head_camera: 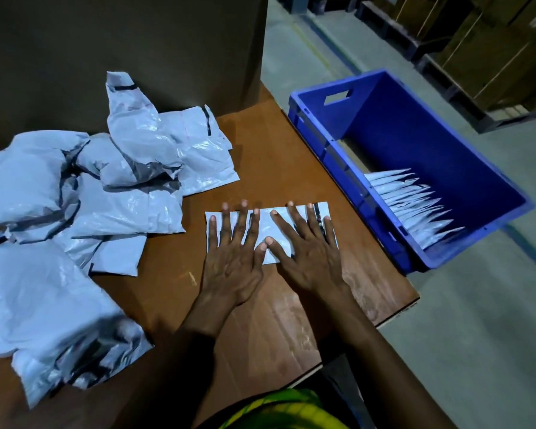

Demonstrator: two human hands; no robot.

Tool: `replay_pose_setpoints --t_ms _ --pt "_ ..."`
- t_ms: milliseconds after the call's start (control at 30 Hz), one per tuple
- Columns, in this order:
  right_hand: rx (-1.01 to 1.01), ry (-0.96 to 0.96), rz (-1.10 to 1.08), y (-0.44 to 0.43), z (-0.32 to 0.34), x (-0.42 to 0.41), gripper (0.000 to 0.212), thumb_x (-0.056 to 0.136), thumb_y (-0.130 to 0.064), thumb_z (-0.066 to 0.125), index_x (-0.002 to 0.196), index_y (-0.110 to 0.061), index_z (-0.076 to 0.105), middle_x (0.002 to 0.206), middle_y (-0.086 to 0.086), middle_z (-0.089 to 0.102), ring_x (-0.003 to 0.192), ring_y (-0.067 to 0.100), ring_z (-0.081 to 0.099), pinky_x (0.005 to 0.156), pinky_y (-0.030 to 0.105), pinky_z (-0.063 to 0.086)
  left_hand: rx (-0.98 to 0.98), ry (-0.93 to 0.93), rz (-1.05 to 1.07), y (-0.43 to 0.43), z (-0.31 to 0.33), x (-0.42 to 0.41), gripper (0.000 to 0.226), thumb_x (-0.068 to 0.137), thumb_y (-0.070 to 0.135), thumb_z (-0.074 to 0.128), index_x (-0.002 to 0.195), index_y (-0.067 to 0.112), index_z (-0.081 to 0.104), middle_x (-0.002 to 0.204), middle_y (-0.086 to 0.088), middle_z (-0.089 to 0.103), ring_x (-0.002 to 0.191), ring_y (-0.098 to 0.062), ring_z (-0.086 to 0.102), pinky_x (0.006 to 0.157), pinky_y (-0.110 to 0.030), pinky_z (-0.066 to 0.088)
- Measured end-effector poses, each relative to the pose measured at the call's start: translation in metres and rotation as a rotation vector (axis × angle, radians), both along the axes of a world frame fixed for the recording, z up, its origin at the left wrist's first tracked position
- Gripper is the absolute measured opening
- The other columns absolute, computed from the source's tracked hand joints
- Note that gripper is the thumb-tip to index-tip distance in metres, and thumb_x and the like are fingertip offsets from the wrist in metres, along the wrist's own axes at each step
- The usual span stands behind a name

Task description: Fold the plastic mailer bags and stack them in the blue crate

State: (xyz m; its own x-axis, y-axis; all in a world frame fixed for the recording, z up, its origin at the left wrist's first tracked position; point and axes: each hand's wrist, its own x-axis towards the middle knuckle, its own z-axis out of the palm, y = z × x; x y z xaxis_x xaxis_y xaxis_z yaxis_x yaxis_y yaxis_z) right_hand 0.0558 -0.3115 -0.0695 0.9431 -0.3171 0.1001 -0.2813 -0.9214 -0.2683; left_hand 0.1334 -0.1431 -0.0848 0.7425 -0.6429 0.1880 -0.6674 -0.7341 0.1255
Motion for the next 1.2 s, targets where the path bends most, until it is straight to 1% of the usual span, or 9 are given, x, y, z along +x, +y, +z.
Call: replay_pose_setpoints --t_ms 300,467,600,700,767,833,967,1067,1200 --pt "-0.03 0.021 0.005 -0.003 -0.006 0.009 0.064 0.104 -0.07 0.023 0.163 -0.045 0.024 0.174 -0.009 0.012 0.162 0.023 -0.005 0.129 0.053 0.004 -0.008 0.075 0.009 -0.006 -0.014 0.012 0.064 0.111 0.051 0.006 0.165 0.02 0.021 0.173 -0.007 0.01 0.159 -0.04 0.002 0.125 -0.064 0.011" --pt "-0.036 0.059 0.041 -0.006 -0.004 0.003 0.064 0.104 -0.07 0.024 0.163 -0.047 0.018 0.175 -0.011 0.004 0.161 0.021 -0.015 0.129 0.051 -0.003 -0.025 0.071 0.038 -0.004 -0.014 0.005 0.062 0.11 0.051 0.018 0.166 0.024 0.018 0.174 -0.004 0.007 0.159 -0.038 -0.003 0.127 -0.062 0.003" --pt "0.142 0.101 0.116 -0.013 0.011 0.004 0.069 0.102 -0.074 0.032 0.163 -0.048 0.016 0.174 -0.016 -0.005 0.158 0.012 -0.021 0.128 0.048 -0.008 -0.045 0.103 0.03 -0.002 -0.011 0.004 0.062 0.109 0.051 0.016 0.166 0.026 0.018 0.174 -0.002 0.006 0.16 -0.036 -0.003 0.126 -0.061 0.002" --pt "0.457 -0.093 0.198 -0.027 0.023 -0.014 0.077 0.091 -0.063 0.07 0.158 -0.036 0.042 0.172 -0.015 0.017 0.16 0.006 0.002 0.13 0.033 0.0 -0.146 0.137 0.023 0.001 -0.001 0.0 0.059 0.11 0.047 0.023 0.164 0.024 0.026 0.174 -0.002 0.012 0.161 -0.029 -0.002 0.129 -0.053 -0.001" --pt "0.406 -0.212 0.214 -0.034 0.021 -0.03 0.068 0.083 -0.06 0.08 0.142 -0.029 0.064 0.161 -0.01 0.045 0.152 0.01 0.034 0.126 0.042 0.026 -0.287 0.169 0.038 0.004 0.009 -0.009 0.052 0.11 0.041 0.034 0.157 0.019 0.044 0.17 -0.004 0.028 0.16 -0.025 0.008 0.13 -0.048 0.005" --pt "0.26 -0.29 0.213 -0.038 0.018 -0.036 0.048 0.083 -0.053 0.083 0.119 -0.023 0.078 0.144 -0.006 0.063 0.137 0.014 0.053 0.11 0.049 0.044 -0.379 0.164 0.04 0.006 0.018 -0.019 0.043 0.106 0.034 0.044 0.141 0.015 0.06 0.159 -0.007 0.045 0.156 -0.026 0.024 0.127 -0.051 0.018" --pt "0.082 -0.343 0.343 -0.039 0.017 -0.031 0.01 0.094 -0.029 0.078 0.096 -0.019 0.081 0.124 -0.001 0.074 0.122 0.022 0.064 0.094 0.045 0.05 -0.361 0.19 0.002 0.005 0.02 -0.032 0.034 0.093 0.031 0.06 0.123 0.017 0.067 0.15 -0.007 0.055 0.148 -0.028 0.038 0.119 -0.056 0.03" --pt "-0.023 -0.35 0.434 -0.045 0.023 -0.023 0.008 0.097 -0.019 0.073 0.1 -0.015 0.079 0.12 0.002 0.075 0.117 0.024 0.066 0.095 0.038 0.048 -0.316 0.13 -0.012 0.01 0.019 -0.03 0.037 0.088 0.029 0.074 0.122 0.017 0.068 0.143 -0.008 0.059 0.143 -0.032 0.045 0.116 -0.058 0.034" --pt "-0.006 -0.435 0.447 -0.055 0.049 -0.01 0.017 0.102 -0.022 0.065 0.108 -0.012 0.077 0.117 0.003 0.074 0.113 0.023 0.066 0.095 0.036 0.047 -0.366 -0.08 0.0 0.014 0.039 -0.012 0.037 0.08 -0.002 0.077 0.114 0.013 0.07 0.114 -0.01 0.065 0.117 -0.033 0.058 0.1 -0.047 0.042"
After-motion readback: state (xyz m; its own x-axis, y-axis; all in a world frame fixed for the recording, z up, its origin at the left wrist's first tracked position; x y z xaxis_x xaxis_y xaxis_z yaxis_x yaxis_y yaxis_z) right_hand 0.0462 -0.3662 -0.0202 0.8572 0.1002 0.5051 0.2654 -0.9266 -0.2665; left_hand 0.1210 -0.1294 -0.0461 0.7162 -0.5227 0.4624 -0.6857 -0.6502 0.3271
